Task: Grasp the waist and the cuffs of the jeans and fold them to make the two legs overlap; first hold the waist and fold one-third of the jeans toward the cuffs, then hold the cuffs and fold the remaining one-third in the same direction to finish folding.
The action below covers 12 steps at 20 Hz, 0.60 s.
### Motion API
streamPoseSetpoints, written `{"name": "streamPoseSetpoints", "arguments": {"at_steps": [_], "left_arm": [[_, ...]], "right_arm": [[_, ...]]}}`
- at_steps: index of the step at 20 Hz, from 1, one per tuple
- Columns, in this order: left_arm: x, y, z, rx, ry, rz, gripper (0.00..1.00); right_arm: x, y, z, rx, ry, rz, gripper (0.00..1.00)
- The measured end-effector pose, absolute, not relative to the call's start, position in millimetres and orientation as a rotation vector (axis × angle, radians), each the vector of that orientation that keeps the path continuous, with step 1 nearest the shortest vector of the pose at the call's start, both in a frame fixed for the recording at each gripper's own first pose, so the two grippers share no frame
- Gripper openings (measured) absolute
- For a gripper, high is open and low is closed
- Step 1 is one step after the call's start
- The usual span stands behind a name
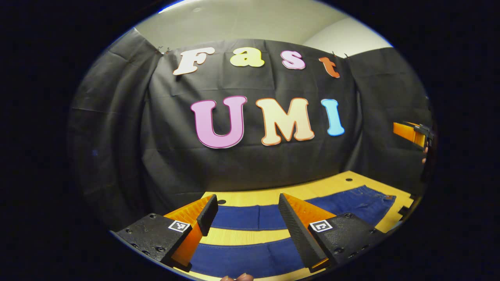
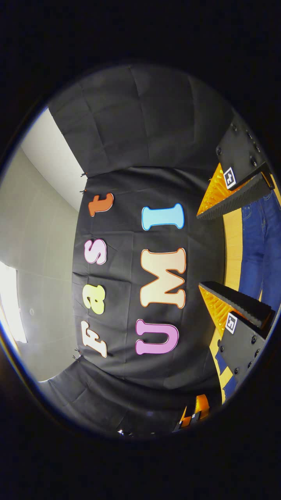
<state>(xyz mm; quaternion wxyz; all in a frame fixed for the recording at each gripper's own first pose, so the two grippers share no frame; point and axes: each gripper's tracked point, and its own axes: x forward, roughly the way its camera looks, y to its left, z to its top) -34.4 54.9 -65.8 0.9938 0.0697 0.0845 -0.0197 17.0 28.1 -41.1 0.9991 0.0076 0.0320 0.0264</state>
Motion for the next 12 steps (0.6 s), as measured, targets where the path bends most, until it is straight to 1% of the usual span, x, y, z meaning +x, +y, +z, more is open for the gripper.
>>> {"name": "streamPoseSetpoints", "arguments": {"at_steps": [1, 2, 4, 5, 6, 12], "left_arm": [[-40.2, 61.2, -76.4, 0.173, 0.201, -0.052, 1.0], [-43.1, 67.1, -86.3, 0.211, 0.23, -0.065, 0.96], [-54.5, 71.0, -105.7, 0.279, 0.285, -0.117, 0.96], [-59.9, 73.1, -116.7, 0.299, 0.315, -0.151, 0.96], [-65.5, 76.7, -128.7, 0.326, 0.345, -0.172, 0.95], [-98.0, 102.0, -192.3, 0.608, 0.493, -0.285, 0.95]], "right_arm": [[17.1, 29.3, -46.8, 0.014, 0.071, 0.052, 0.98], [16.8, 30.3, -50.1, 0.011, 0.074, 0.048, 0.98], [15.2, 31.9, -57.6, 0.004, 0.082, 0.033, 0.98], [15.0, 33.6, -63.6, 0.006, 0.088, 0.028, 1.0], [13.8, 35.2, -68.5, 0.007, 0.095, 0.025, 0.98], [8.2, 38.2, -91.7, -0.001, 0.137, -0.005, 0.98]]}}
